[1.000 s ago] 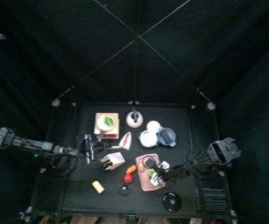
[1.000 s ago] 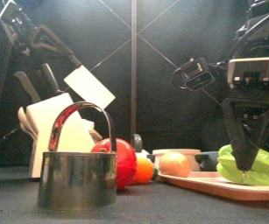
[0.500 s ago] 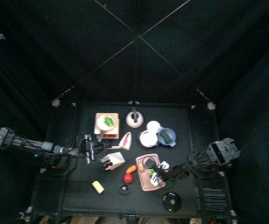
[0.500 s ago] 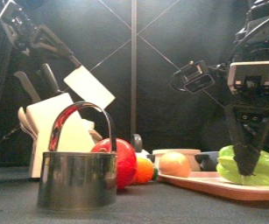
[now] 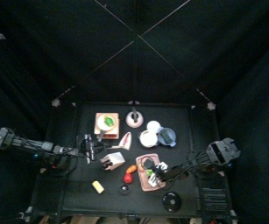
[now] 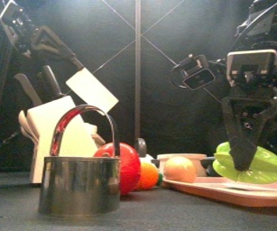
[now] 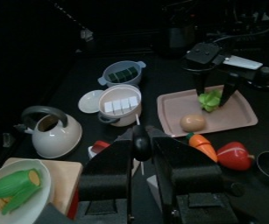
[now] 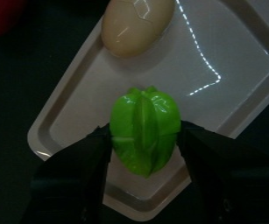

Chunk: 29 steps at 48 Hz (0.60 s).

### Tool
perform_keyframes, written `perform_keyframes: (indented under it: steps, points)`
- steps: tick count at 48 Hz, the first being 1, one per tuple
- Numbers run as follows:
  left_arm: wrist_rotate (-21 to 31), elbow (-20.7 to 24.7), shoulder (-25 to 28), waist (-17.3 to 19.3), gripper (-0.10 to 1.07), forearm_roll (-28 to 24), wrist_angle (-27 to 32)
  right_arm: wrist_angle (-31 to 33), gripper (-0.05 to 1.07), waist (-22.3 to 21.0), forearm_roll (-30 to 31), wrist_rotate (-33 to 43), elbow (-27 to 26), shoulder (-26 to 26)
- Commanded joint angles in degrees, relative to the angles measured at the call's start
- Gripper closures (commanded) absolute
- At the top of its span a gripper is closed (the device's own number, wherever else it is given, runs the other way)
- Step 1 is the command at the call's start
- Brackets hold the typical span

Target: Grab starfruit

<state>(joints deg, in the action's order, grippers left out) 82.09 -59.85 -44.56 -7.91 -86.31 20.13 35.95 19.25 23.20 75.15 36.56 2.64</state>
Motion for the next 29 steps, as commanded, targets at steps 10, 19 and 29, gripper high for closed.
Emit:
perform_keyframes:
  steps: [10,19,29]
  points:
    - [-0.09,1.14,0.09,0.26,0.49,-0.35,0.0,-0.18,0.32,0.0,-0.26,0.09,-1.32,-0.88]
    - [-0.09,1.05,0.09,0.18,0.49,-0.35,0.0,-0.18,0.32,-0.62,0.18,-0.09,-1.32,-0.88]
    - [0.0,1.05,0.09,0.18,0.49,-0.09,0.0,-0.26,0.32,-1.05,0.62,0.0,-1.76,-0.97]
